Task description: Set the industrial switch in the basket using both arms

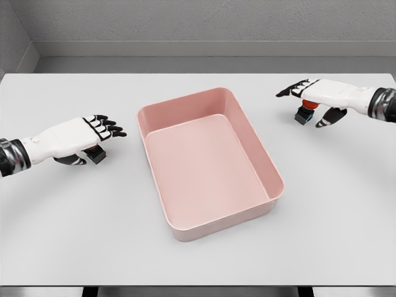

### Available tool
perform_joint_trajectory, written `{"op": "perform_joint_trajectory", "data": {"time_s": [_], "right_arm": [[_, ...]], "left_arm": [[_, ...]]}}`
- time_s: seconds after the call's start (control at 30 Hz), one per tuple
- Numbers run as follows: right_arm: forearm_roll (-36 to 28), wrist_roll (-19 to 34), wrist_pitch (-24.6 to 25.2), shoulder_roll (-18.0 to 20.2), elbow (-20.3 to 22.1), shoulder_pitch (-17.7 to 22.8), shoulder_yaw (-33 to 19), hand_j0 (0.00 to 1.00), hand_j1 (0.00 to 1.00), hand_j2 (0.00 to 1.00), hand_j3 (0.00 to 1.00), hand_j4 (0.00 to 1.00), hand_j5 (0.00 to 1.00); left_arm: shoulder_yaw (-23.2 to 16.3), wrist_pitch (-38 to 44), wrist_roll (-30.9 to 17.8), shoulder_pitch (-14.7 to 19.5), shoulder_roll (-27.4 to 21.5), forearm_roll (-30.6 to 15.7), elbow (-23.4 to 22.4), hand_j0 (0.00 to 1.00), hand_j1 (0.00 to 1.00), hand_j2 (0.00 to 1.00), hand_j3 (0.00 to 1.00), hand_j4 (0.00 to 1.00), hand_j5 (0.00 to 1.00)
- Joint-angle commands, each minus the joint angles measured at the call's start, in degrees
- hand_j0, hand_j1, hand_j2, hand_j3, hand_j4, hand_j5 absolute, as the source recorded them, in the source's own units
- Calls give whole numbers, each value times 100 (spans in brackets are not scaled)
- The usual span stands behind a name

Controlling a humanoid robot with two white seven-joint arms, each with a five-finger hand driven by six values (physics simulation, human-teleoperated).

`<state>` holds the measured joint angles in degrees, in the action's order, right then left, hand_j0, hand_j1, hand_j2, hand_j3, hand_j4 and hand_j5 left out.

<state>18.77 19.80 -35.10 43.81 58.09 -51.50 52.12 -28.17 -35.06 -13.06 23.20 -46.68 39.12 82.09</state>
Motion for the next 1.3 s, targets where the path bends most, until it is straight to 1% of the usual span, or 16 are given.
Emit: {"op": "perform_joint_trajectory", "data": {"time_s": [0.0,0.03,0.13,0.2,0.23,0.27,0.33,0.37,0.43,0.6,0.67,0.8,0.97,1.07,1.2,1.27], "right_arm": [[4,-3,10,-22,-96,0,-9,100,100,100,100,100,100],[13,-3,10,-22,-104,0,-9,100,100,100,100,100,100],[83,-12,10,-31,-201,-18,-17,100,100,100,100,100,100],[83,-12,10,-31,-210,-35,-17,100,100,100,100,100,100],[83,-12,10,-31,-210,-35,-17,100,100,100,100,100,100],[83,-12,10,-39,-210,-44,-17,100,100,100,100,100,100],[92,-12,10,-39,-219,-53,-17,100,100,100,100,100,100],[92,-12,10,-39,-227,-53,-17,100,100,100,100,100,100],[250,-20,10,-277,-544,-123,-17,100,100,100,100,100,100],[259,-12,10,-400,-693,-132,-9,100,100,100,100,100,100],[409,-38,10,-435,-781,-141,-17,100,100,100,100,100,100],[417,-47,10,-470,-930,-185,-17,100,100,100,100,100,100],[417,-47,10,-479,-983,-202,-17,96,96,96,96,96,96],[417,-47,10,-540,-983,-202,26,94,94,94,94,94,94],[514,-56,10,-558,-1106,-211,26,92,92,92,92,92,92],[514,-56,10,-558,-1115,-211,26,90,90,90,90,90,90]], "left_arm": [[5,6,5,0,-25,-36,0,91,91,91,91,91,91],[5,6,5,0,-25,-36,0,88,88,88,88,88,88],[13,6,5,-9,-52,-36,-9,88,88,88,88,88,88],[13,6,14,-18,-52,-36,-9,80,80,80,80,80,80],[13,6,14,-26,-61,-36,-9,73,73,73,73,73,73],[13,6,14,-26,-78,-36,0,70,70,70,70,70,70],[22,6,14,-26,-96,-45,9,50,50,50,50,50,50],[22,6,14,-26,-96,-53,9,50,50,50,50,50,50],[22,6,14,-26,-96,-62,17,46,46,46,46,46,46],[66,6,23,-18,-87,-115,132,43,43,43,43,43,43],[66,6,23,-35,-96,-211,325,39,39,39,39,39,39],[66,6,14,-35,-149,-335,650,39,39,39,39,39,39],[92,6,5,0,-307,-414,1072,38,38,38,38,38,38],[189,6,-3,0,-447,-563,1485,38,38,38,38,38,38],[286,6,-3,18,-465,-660,1608,38,38,38,38,38,38],[435,6,-3,18,-483,-712,1661,38,38,38,38,38,38]]}}
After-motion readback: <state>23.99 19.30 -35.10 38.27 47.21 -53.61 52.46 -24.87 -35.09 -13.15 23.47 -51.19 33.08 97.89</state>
